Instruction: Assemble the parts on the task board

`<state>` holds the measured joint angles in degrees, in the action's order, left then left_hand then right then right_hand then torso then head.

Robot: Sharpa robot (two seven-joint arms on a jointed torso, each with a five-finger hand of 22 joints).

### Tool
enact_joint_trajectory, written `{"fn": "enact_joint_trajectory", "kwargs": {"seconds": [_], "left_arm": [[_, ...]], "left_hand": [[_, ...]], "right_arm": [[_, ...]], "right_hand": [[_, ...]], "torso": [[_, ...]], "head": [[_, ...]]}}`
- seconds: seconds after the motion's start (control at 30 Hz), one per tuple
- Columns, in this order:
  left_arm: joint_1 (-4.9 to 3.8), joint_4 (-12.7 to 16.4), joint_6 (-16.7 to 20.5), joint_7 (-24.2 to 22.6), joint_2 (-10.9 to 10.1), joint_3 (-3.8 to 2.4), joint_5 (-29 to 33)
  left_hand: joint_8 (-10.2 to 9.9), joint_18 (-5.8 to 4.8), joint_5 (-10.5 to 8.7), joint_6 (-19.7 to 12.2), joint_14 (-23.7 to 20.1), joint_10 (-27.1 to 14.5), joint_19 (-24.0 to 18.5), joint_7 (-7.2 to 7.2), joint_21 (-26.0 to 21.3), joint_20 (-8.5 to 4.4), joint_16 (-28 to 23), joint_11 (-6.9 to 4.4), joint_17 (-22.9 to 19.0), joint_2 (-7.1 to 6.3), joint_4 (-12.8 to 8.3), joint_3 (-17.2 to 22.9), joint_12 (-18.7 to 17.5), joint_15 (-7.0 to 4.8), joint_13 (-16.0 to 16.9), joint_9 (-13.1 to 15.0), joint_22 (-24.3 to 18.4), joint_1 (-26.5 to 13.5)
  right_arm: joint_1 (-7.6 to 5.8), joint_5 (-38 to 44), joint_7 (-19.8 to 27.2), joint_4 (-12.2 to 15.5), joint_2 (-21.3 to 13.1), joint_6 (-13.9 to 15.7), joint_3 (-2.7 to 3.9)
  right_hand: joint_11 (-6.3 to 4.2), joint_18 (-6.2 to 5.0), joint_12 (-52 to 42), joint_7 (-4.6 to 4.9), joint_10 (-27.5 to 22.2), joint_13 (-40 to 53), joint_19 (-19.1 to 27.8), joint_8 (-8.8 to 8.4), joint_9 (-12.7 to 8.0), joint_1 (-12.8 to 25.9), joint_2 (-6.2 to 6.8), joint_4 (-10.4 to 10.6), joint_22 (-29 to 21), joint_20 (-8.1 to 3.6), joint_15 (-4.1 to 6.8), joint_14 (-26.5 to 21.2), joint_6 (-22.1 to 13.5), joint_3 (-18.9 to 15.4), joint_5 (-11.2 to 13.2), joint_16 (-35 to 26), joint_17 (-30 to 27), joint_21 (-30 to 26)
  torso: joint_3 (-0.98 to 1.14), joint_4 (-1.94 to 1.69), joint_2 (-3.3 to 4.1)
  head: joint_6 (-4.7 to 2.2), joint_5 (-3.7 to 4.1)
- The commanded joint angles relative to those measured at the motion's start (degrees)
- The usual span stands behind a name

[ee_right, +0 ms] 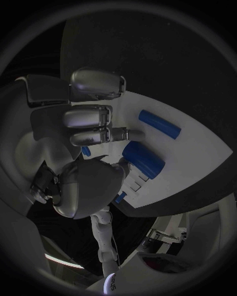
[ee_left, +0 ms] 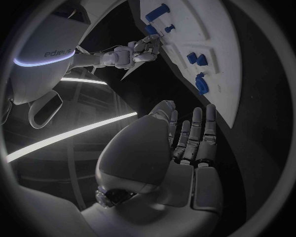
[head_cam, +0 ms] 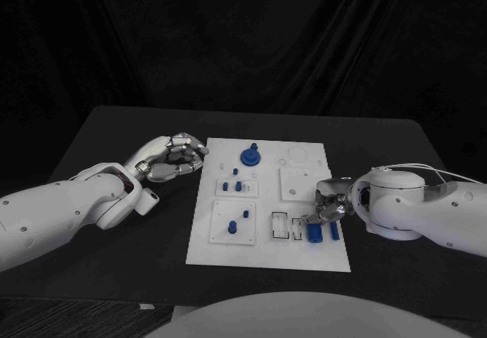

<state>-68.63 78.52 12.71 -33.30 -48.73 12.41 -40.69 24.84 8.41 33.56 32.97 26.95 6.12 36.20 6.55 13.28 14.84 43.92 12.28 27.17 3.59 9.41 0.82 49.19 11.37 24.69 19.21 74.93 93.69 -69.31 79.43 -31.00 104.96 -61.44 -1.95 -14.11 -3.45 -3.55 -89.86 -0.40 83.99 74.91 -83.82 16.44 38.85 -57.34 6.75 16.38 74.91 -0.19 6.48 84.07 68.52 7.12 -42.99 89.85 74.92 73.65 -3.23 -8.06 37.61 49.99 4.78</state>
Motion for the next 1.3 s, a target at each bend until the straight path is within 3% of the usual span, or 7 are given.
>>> {"fn": "enact_joint_trajectory", "kwargs": {"seconds": [0.03, 0.1, 0.3, 0.33, 0.47, 0.93, 1.3], "left_arm": [[0.11, 0.10, -0.45, -0.77, 0.07, -0.05, 0.41], [0.12, 0.12, -0.45, -0.75, 0.06, -0.05, 0.41], [0.15, 0.19, -0.39, -0.69, -0.01, -0.05, 0.41], [0.15, 0.21, -0.38, -0.68, -0.02, -0.05, 0.41], [0.16, 0.26, -0.33, -0.64, -0.06, -0.05, 0.41], [0.16, 0.28, -0.27, -0.50, 0.00, -0.05, 0.41], [0.17, 0.11, -0.37, -0.47, 0.25, -0.05, 0.41]], "left_hand": [[-0.39, -0.76, 0.22, -0.17, 0.45, -0.06, 0.06, 0.10, 0.23, -0.40, -0.17, 0.47, -0.09, 0.26, -0.03, 0.20, -0.25, -0.15, -0.05, -0.07, 0.23, -0.19], [-0.41, -0.77, 0.26, -0.17, 0.46, -0.06, 0.06, 0.09, 0.26, -0.42, -0.17, 0.50, -0.09, 0.32, -0.05, 0.26, -0.26, -0.16, -0.06, -0.09, 0.29, -0.19], [-0.42, -0.77, 0.28, -0.18, 0.47, -0.05, 0.07, 0.09, 0.29, -0.44, -0.18, 0.53, -0.10, 0.36, -0.08, 0.31, -0.26, -0.17, -0.08, -0.11, 0.34, -0.17], [-0.44, -0.78, 0.30, -0.18, 0.50, -0.05, 0.07, 0.10, 0.35, -0.48, -0.19, 0.56, -0.11, 0.45, -0.15, 0.42, -0.27, -0.19, -0.11, -0.14, 0.43, -0.12], [-0.46, -0.79, 0.32, -0.19, 0.53, -0.04, 0.07, 0.10, 0.42, -0.52, -0.20, 0.60, -0.12, 0.53, -0.23, 0.52, -0.28, -0.22, -0.14, -0.17, 0.54, -0.07], [-0.48, -0.80, 0.33, -0.18, 0.59, -0.02, 0.08, 0.12, 0.52, -0.58, -0.20, 0.64, -0.13, 0.61, -0.35, 0.66, -0.29, -0.26, -0.17, -0.21, 0.69, 0.00], [-0.50, -0.81, 0.33, -0.19, 0.63, -0.01, 0.08, 0.13, 0.57, -0.61, -0.20, 0.66, -0.13, 0.62, -0.42, 0.72, -0.29, -0.28, -0.19, -0.23, 0.77, 0.04]], "right_arm": [[0.28, -1.88, 0.73, -0.06, -0.06, 2.22, -0.11], [0.29, -2.11, 0.92, -0.04, -0.07, 2.68, -0.11], [0.29, -2.39, 1.39, 0.05, -0.03, 4.17, -0.11], [0.29, -2.42, 1.48, 0.10, -0.05, 4.56, -0.11], [0.29, -2.47, 1.73, 0.31, -0.14, 5.79, -0.10], [0.09, -2.53, 1.86, 1.89, -1.19, 8.82, -0.07], [-0.07, -3.20, 2.04, 1.76, -0.71, 9.14, -0.06]], "right_hand": [[-1.08, -0.13, -0.14, -0.43, 6.01, 15.09, 0.14, 3.10, 6.53, -2.21, 0.25, -1.61, 10.20, -0.55, 0.83, 5.93, -1.89, 2.52, -1.19, 0.15, 15.08, -0.42], [-1.32, -0.17, -0.14, -0.67, 6.01, 15.09, 0.14, 5.01, 10.86, -2.35, 0.53, -1.51, 10.17, -0.76, 0.97, 5.93, -3.05, 3.18, -1.35, 0.15, 15.08, -0.56], [-1.83, -0.18, -0.14, -1.36, 6.01, 15.09, 0.13, 9.12, 19.12, -1.92, 0.76, -0.79, 10.13, -1.10, 1.46, 5.93, -4.34, 4.24, -1.37, 0.15, 15.08, -0.81], [-1.99, -0.19, -0.14, -1.54, 6.01, 15.09, 0.12, 10.21, 21.29, -1.87, 0.86, -0.69, 10.13, -1.22, 1.59, 5.93, -4.64, 4.44, -1.25, 0.15, 15.08, -0.86], [-2.12, -0.18, -0.14, -1.68, 6.01, 15.09, 0.09, 11.10, 23.43, -1.66, 0.92, -0.49, 10.14, -1.33, 1.70, 5.93, -4.94, 4.58, -0.63, 0.15, 15.08, -0.86], [-2.22, -0.19, -0.14, -1.78, 6.01, 15.09, 0.08, 11.55, 25.17, -1.58, 0.93, -0.40, 10.12, -1.43, 1.80, 5.90, -5.25, 4.70, 0.69, 0.07, 14.97, -0.94], [-2.23, -0.24, -0.14, -1.77, 6.01, 15.09, 0.16, 11.38, 25.55, -1.67, 0.91, -0.41, 10.05, -1.45, 1.82, 5.81, -5.52, 4.79, 1.40, -0.19, 14.58, -1.19]], "torso": [[0.01, 0.04, -0.05], [-0.02, -0.01, -0.05], [-0.01, 0.12, -0.06], [0.00, 0.11, -0.06], [0.00, 0.00, -0.05], [-0.04, -0.02, 0.04], [-0.05, -0.02, 0.00]], "head": [[0.01, -0.18], [0.01, -0.17], [0.01, -0.36], [0.01, -0.37], [0.01, -0.35], [0.01, -0.55], [0.01, -0.68]]}}
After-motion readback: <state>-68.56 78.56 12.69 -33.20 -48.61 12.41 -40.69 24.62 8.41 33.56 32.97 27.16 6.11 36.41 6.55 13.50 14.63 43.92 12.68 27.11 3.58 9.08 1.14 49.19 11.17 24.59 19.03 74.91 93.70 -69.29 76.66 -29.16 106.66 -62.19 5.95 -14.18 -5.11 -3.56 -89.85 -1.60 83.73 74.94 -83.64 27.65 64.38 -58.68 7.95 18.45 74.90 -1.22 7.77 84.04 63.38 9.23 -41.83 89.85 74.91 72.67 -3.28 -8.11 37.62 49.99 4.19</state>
